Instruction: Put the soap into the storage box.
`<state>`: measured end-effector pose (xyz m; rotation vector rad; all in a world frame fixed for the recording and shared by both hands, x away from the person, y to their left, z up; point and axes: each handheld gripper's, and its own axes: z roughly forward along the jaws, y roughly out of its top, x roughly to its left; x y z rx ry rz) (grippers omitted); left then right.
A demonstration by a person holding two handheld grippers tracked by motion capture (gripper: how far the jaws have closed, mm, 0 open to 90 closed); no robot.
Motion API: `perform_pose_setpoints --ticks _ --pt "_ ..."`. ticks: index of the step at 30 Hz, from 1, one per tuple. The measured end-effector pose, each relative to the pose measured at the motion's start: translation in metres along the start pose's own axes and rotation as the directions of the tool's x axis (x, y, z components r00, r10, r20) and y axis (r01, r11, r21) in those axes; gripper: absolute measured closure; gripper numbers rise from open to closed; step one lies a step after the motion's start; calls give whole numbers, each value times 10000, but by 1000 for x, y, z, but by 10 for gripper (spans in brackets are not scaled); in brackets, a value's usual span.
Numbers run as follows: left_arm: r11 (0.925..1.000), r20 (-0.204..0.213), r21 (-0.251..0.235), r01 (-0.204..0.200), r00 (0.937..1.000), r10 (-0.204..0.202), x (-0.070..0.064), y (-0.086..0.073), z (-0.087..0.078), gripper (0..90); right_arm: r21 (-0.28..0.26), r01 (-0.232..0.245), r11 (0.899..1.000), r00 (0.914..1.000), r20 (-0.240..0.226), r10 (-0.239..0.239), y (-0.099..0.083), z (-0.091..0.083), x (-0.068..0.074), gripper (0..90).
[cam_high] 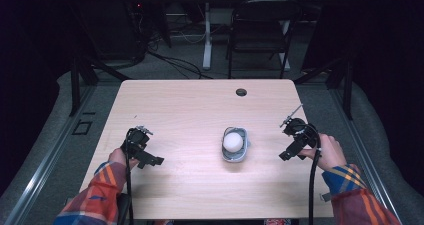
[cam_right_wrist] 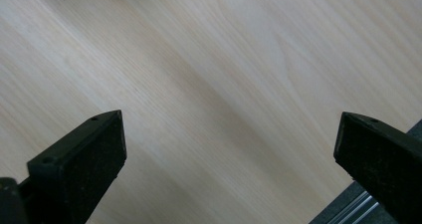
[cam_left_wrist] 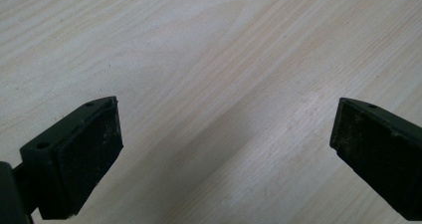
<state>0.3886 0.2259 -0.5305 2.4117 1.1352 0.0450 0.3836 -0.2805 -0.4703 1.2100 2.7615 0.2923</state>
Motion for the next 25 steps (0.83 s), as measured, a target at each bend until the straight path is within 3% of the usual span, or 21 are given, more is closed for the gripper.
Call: perform_pose_setpoints --ticks 2,3,9,10,12,13,14,15,16,17,18,19,20,23,24,25 --pt "10000 -2 9 -1 10000 1 0 0 0 0 -35 -168 9999 9999 18 168 -9 2 -4 0" --pt "10000 4 18 -7 10000 7 0 0 0 0 -237 -583 9980 9983 -66 582 -18 7 -6 0" --pt "10000 17 33 44 10000 -44 0 0 1 0 64 -812 9967 9967 -8 812 -39 18 -14 0" --pt "10000 15 53 11 10000 -11 0 0 1 0 54 -1082 9941 9941 -9 1082 -47 24 -15 0" --pt "9999 60 110 -24 10000 23 0 0 1 0 149 -1012 9948 9949 59 1011 -50 26 -15 0" --pt "9999 77 115 -22 10000 21 0 0 2 0 -77 -1261 9920 9920 89 1262 -54 30 -14 0" --pt "9999 98 112 -18 10000 17 0 0 2 0 132 -1092 9939 9940 127 1091 -57 31 -16 0" --pt "9999 123 118 -20 9999 18 0 0 2 0 -159 -1330 9910 9911 44 1331 -60 35 -14 0" --pt "9999 126 121 -24 9999 22 0 0 2 0 -99 -1380 9904 9904 0 1380 -62 39 -13 0" --pt "9999 127 117 -35 9999 33 0 0 2 0 376 -1076 9935 9941 152 1070 -62 40 -13 0" --pt "9999 157 117 -25 9999 23 0 0 2 0 -167 -1567 9875 9875 152 1569 -65 46 -10 0" --pt "9999 157 121 -36 9999 34 0 0 2 0 302 -1279 9913 9917 151 1275 -64 44 -12 0" --pt "9999 155 115 -21 9999 19 0 0 2 0 119 -1420 9898 9897 211 1417 -65 45 -12 0" --pt "9999 188 134 -13 9998 11 0 1 2 0 503 -1230 9911 9923 195 1222 -65 43 -16 0" --pt "9999 195 156 -17 9998 14 0 1 3 0 146 -1564 9876 9876 130 1562 -67 47 -14 0" --pt "9999 187 147 -1 9998 -2 0 1 3 0 447 -1409 9890 9899 205 1401 -66 47 -15 0"
